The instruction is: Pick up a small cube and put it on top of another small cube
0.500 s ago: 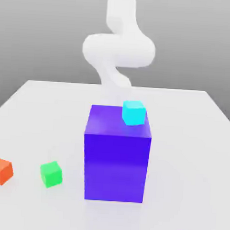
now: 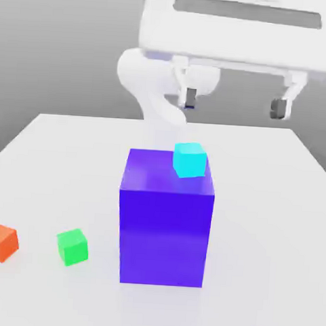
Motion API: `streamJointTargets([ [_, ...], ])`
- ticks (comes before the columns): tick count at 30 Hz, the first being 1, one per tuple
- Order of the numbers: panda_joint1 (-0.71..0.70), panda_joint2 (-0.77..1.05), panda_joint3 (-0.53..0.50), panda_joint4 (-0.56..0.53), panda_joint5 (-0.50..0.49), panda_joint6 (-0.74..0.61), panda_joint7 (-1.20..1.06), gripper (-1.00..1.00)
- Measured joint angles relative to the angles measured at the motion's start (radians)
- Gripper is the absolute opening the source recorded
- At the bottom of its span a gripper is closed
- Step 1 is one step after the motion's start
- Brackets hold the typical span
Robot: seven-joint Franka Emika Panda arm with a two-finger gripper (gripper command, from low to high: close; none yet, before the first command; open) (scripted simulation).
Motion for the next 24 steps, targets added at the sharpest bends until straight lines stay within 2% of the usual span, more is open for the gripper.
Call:
streamJointTargets([
  [8, 0.05, 0.289, 0.027, 0.027, -0.057, 0.069, 0.082, 0.0],
  [16, 0.104, 0.57, 0.045, 0.053, -0.06, 0.147, 0.127, 0.0],
  [20, 0.141, 0.714, 0.006, 0.083, -0.097, 0.245, 0.157, 0.0],
  [21, 0.148, 0.735, -0.002, 0.088, -0.103, 0.26, 0.162, -1.0],
  [24, 0.148, 0.735, -0.002, 0.088, -0.103, 0.26, 0.162, -1.0],
])
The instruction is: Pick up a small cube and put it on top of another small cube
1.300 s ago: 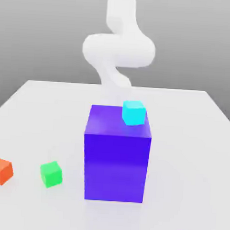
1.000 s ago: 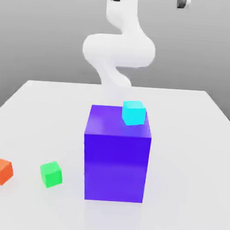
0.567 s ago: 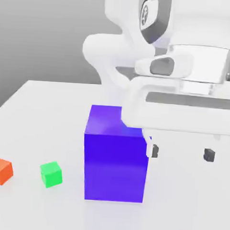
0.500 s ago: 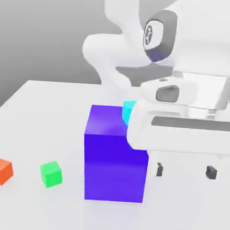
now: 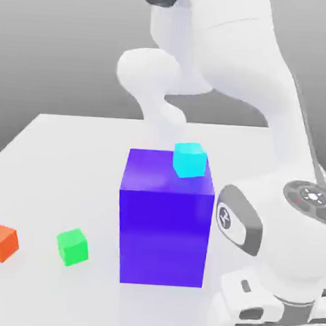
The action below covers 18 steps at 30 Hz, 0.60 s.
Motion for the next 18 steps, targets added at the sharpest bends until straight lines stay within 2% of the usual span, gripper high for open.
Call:
streamJointTargets([
  [4, -0.001, -0.002, 0.001, -0.001, 0.001, -0.001, -0.001, -1.0],
  [8, -0.032, -0.126, 0.034, -0.036, 0.047, -0.089, -0.03, -1.0],
  [18, -0.245, -0.45, -0.176, -0.375, 0.141, -0.071, 0.105, -1.0],
])
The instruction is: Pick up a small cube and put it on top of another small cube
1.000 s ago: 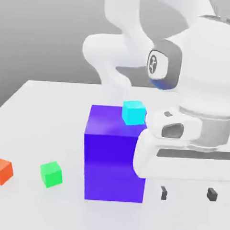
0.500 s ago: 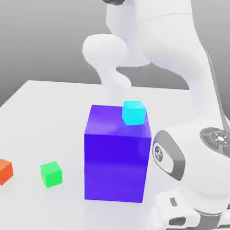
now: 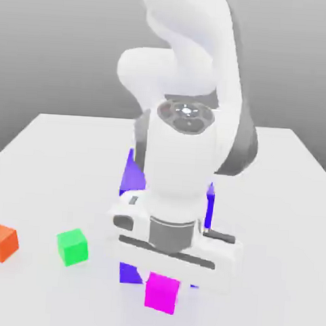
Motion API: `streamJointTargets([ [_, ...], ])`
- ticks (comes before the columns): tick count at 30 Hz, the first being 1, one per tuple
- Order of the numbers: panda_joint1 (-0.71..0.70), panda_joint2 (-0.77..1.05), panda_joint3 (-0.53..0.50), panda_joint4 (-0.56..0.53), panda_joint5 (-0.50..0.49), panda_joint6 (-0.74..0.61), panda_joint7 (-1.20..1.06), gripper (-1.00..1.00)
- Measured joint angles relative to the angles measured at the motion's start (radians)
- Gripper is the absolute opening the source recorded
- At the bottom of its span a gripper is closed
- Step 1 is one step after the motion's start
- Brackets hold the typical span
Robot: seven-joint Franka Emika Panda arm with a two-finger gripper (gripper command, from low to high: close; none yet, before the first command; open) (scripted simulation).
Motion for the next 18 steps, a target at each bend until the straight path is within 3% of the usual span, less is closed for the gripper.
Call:
streamJointTargets([
  [8, -0.245, -0.266, -0.146, -0.289, 0.03, 0.036, 0.155, -1.0],
  [15, -0.256, -0.079, -0.152, -0.314, 0.124, 0.248, 0.111, -1.0],
  [16, -0.26, -0.055, -0.145, -0.313, 0.139, 0.271, 0.1, 1.0],
  [18, -0.259, -0.055, -0.145, -0.313, 0.139, 0.271, 0.1, 1.0],
])
